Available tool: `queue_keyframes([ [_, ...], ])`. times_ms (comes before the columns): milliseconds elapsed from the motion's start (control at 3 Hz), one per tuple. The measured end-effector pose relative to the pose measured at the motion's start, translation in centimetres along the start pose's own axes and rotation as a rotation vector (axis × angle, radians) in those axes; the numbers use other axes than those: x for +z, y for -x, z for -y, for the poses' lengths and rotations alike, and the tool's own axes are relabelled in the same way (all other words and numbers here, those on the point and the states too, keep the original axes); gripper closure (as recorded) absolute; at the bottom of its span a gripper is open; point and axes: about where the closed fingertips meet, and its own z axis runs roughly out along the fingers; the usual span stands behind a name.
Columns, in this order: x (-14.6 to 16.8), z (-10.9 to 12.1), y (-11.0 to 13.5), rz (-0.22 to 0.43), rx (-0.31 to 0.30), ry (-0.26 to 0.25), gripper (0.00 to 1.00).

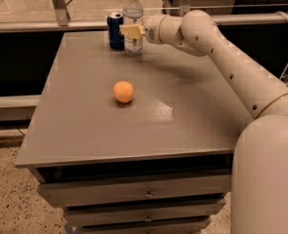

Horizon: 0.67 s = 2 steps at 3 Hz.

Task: Move blue plastic bottle near pepsi can

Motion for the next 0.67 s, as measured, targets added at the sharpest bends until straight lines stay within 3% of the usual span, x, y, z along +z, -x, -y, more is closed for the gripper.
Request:
queue_keyframes([
  [333, 0.03, 0.43, -1.04, -0.005, 0.031, -0.004, 0.15],
  [667, -0.13, 0.68, -1.80, -0.010, 0.051, 0.000, 0.00],
])
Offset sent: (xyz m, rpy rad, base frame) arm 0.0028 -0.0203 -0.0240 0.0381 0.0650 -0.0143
